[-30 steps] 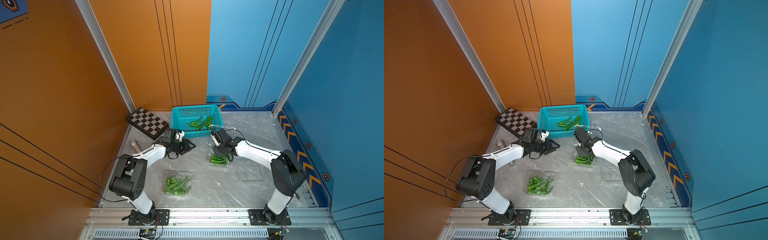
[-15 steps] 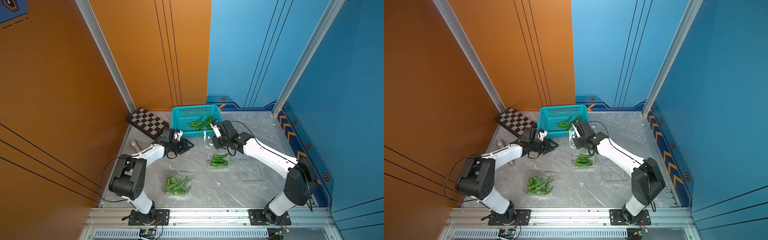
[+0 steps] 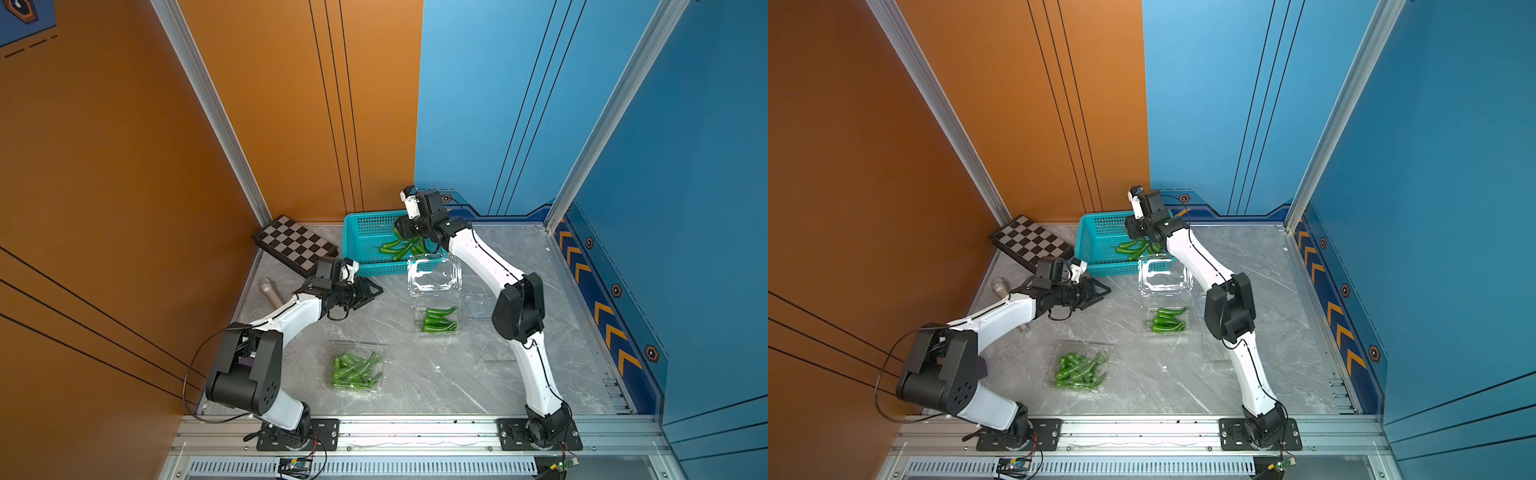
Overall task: Take small green peppers out of containers
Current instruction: Place the green pepper in the basket.
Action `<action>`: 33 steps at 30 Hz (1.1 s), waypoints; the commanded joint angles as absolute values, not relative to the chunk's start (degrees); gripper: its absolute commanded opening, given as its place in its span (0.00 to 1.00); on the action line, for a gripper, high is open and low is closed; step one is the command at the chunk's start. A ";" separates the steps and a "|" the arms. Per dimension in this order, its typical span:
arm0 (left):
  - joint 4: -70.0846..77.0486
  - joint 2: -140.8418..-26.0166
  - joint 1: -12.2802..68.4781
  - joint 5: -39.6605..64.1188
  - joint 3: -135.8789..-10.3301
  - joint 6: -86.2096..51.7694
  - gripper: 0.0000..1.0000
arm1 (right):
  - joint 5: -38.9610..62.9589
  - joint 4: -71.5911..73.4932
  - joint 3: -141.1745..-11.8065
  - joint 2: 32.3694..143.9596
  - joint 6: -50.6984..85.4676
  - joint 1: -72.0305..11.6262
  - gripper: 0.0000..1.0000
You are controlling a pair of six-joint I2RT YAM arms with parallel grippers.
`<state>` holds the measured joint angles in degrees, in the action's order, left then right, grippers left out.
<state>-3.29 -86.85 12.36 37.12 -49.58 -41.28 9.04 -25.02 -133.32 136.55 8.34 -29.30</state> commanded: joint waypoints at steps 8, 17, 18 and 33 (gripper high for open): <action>-7.56 -83.55 11.39 34.27 -47.79 -37.90 0.49 | 11.65 -25.69 -123.17 126.07 3.04 -28.66 0.60; -6.72 -86.65 12.08 34.94 -49.89 -37.36 0.50 | 2.51 -21.12 -83.30 92.73 -1.02 -31.79 0.63; -6.59 -87.13 12.25 34.94 -50.22 -37.39 0.50 | 1.82 -21.99 -79.61 90.01 -0.40 -32.28 0.62; -6.55 -91.89 16.30 34.73 -53.62 -37.01 0.54 | -5.03 -29.51 -60.62 88.36 1.38 -43.04 0.56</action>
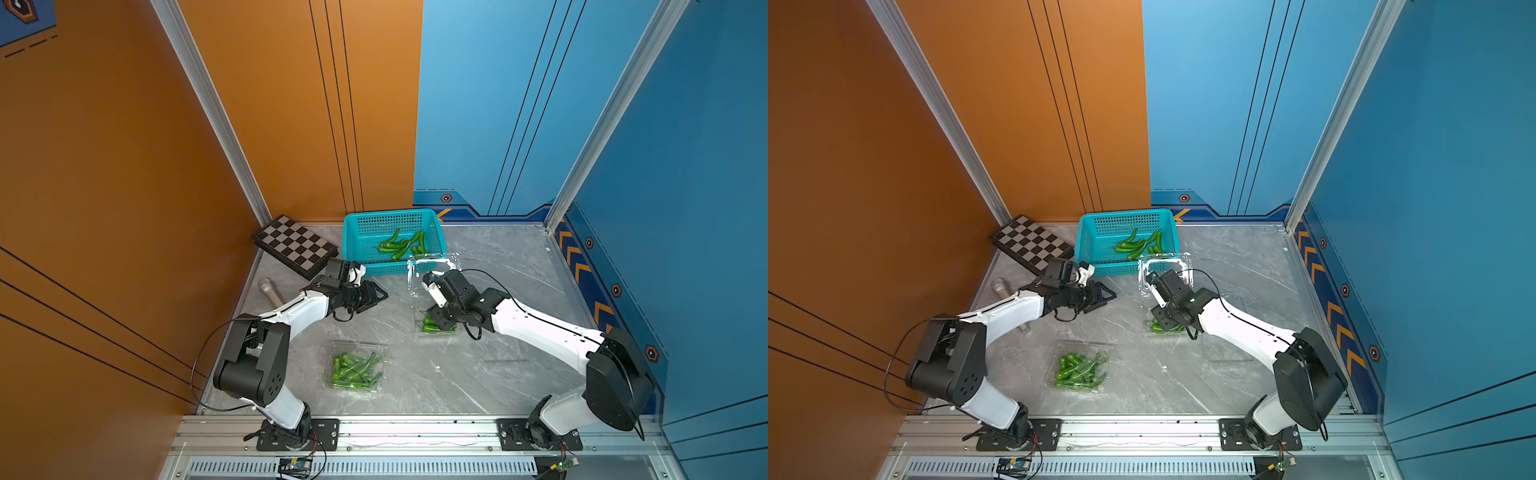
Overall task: Take small green peppers out of containers
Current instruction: Place the green pepper in the basket, then pick up the green pepper from the packing box.
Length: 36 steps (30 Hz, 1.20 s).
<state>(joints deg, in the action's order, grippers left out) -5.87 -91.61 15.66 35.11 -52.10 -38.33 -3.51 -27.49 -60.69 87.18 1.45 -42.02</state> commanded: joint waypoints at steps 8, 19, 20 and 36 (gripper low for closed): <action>-6.34 -91.35 17.01 34.31 -52.87 -37.15 0.55 | -4.70 -29.71 -62.73 94.09 -0.61 -44.38 0.57; -5.71 -91.16 17.04 34.30 -52.32 -37.40 0.55 | -5.28 -28.47 -65.19 98.10 -2.23 -41.95 0.52; -5.77 -91.06 17.04 34.25 -52.22 -37.51 0.55 | -4.87 -28.48 -65.35 98.69 -2.26 -41.65 0.52; -5.78 -90.80 16.87 34.13 -52.35 -37.62 0.54 | -1.73 -27.06 -65.83 102.61 -2.49 -38.29 0.44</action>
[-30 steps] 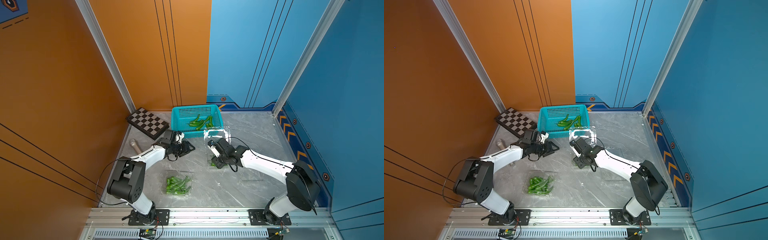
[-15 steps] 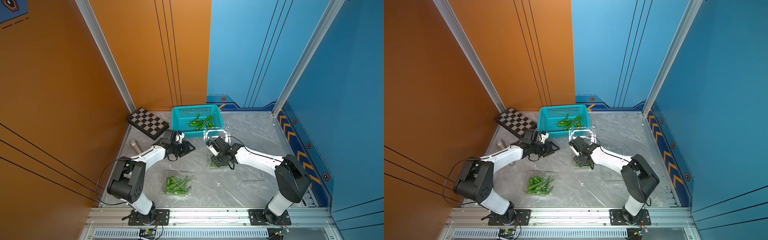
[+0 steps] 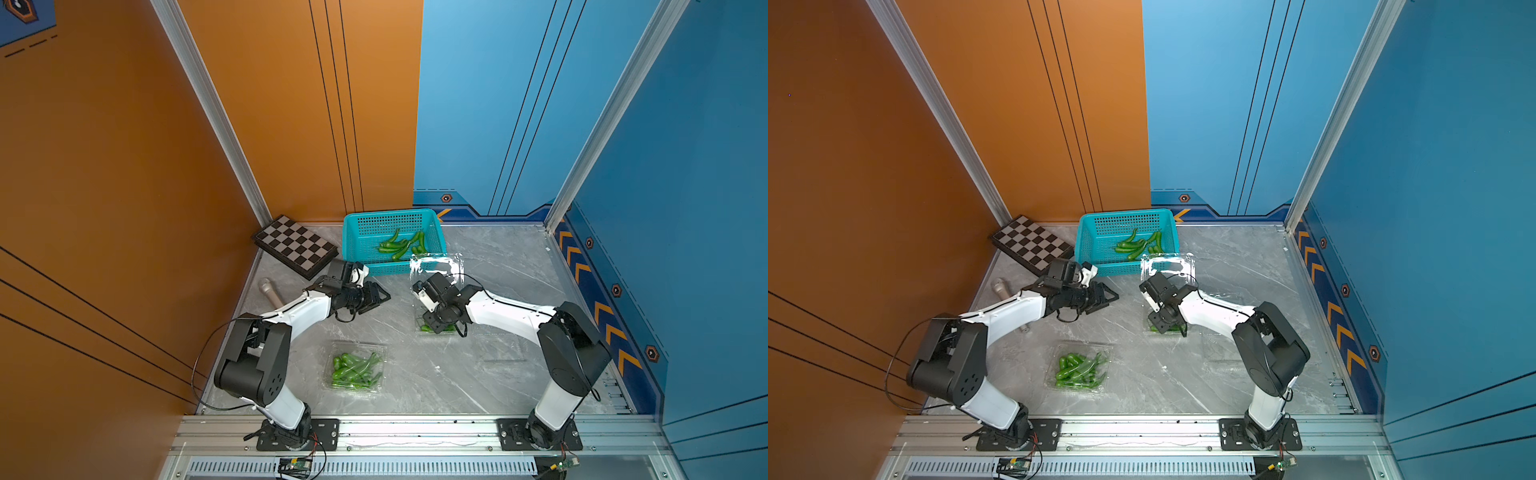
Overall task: Take small green peppers out of containers
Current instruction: Pick up the green pepper from the packing box.
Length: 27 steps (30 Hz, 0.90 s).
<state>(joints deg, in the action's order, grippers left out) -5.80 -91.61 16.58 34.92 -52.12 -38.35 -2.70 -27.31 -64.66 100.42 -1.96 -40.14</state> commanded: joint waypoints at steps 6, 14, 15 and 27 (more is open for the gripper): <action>-5.74 -90.68 16.76 34.12 -52.40 -37.64 0.54 | -0.65 -26.63 -66.23 102.50 -2.37 -37.75 0.30; -5.72 -90.81 16.83 34.23 -52.55 -37.62 0.54 | 0.16 -26.46 -66.79 103.42 -2.50 -37.19 0.31; -5.73 -90.79 16.86 34.14 -52.47 -37.65 0.54 | 0.46 -26.50 -67.09 103.81 -2.33 -37.17 0.32; -5.80 -90.43 16.80 33.96 -52.58 -37.85 0.54 | 2.37 -24.18 -67.94 106.41 -1.87 -36.47 0.23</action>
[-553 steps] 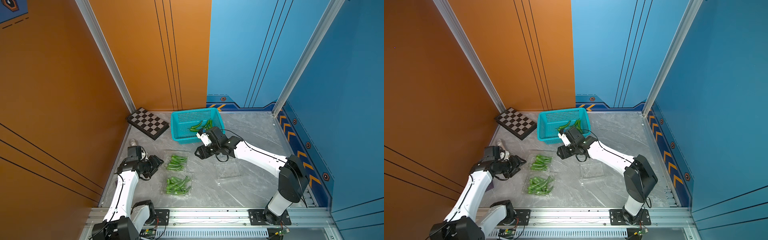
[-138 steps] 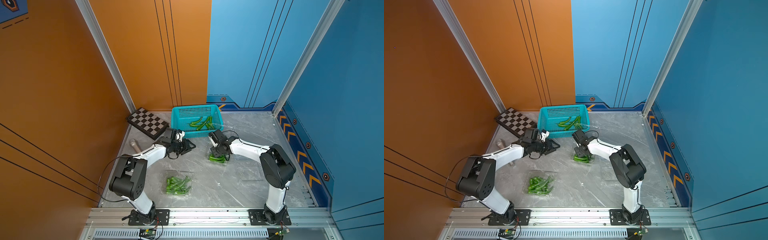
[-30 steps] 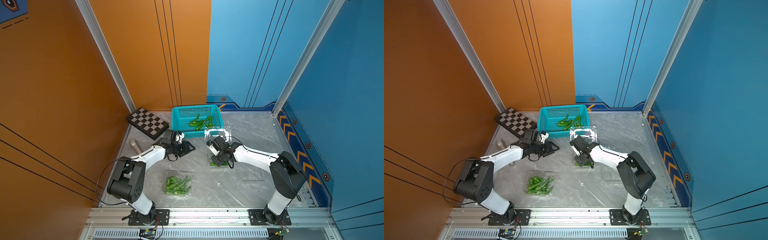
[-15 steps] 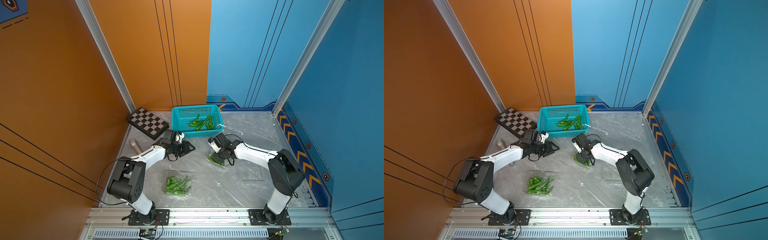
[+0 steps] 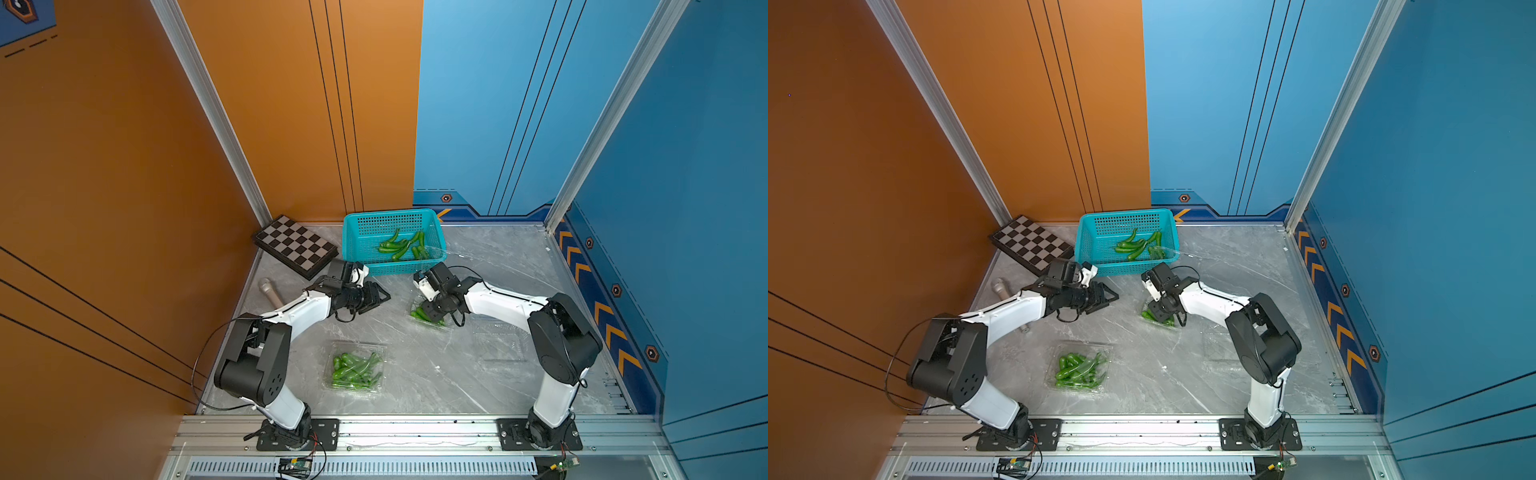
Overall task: Take small green peppers out of containers
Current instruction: Pick up the green pepper from the packing box.
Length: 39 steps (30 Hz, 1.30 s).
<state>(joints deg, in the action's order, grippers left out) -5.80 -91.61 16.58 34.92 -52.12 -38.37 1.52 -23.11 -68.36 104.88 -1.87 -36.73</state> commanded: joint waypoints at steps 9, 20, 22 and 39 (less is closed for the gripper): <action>-5.82 -90.48 16.87 33.87 -52.89 -37.92 0.54 | 2.86 -23.82 -66.92 102.91 -1.76 -36.11 0.10; -5.80 -91.10 17.22 33.94 -54.45 -38.07 0.54 | 6.34 -22.65 -64.05 94.29 -0.43 -35.22 0.07; -5.84 -91.45 17.44 34.04 -54.83 -38.07 0.54 | 5.93 -22.50 -63.83 93.72 -0.36 -35.16 0.07; -5.73 -95.96 20.19 33.93 -62.62 -38.06 0.54 | 9.31 -19.56 -62.90 85.59 1.23 -33.06 0.06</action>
<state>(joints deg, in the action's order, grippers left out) -5.50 -94.06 19.55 34.50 -60.82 -38.54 7.84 -20.69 -62.70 87.68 0.05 -33.54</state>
